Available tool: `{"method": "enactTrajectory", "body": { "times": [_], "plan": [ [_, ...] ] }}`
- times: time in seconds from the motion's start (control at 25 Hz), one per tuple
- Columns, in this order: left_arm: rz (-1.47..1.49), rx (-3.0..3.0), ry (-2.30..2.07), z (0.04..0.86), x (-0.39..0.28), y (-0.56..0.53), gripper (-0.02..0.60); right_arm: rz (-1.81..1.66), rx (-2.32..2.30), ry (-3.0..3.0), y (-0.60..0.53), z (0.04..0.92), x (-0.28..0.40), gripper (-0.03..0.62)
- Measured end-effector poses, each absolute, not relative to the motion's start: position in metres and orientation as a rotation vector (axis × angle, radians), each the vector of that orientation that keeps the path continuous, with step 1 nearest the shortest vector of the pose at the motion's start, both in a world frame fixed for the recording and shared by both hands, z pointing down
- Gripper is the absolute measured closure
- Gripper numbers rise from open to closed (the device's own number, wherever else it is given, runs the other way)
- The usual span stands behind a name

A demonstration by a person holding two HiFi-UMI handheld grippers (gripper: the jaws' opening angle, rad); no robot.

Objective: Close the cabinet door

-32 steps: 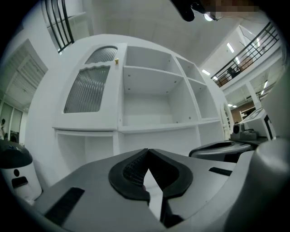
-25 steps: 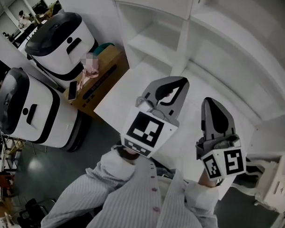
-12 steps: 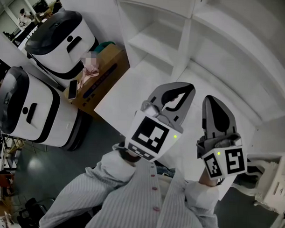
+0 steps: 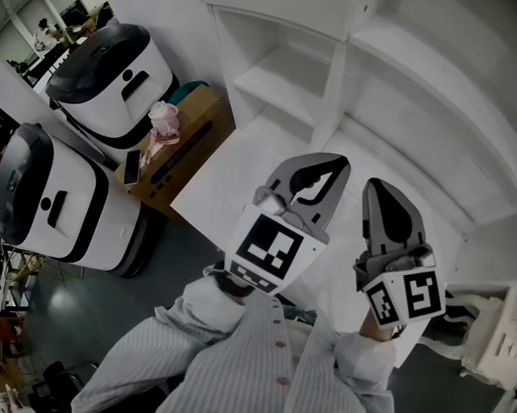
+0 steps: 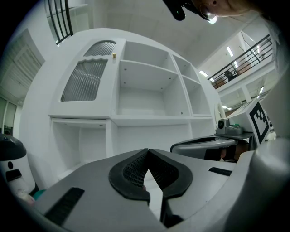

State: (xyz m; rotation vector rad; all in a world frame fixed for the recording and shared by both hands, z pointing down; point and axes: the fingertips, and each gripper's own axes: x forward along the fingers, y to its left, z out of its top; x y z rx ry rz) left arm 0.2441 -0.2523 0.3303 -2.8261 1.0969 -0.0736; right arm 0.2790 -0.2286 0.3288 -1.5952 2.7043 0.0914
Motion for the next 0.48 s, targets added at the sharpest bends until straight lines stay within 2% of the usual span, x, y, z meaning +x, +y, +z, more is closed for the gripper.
{"method": "enactTrajectory", "body": {
  "times": [0.48],
  "plan": [
    [-0.091,-2.826,1.109,0.3351,0.2439,-0.2538,0.572,0.089,-1.616,2.699,-0.2280,0.3299,0.2847,0.582]
  ]
}}
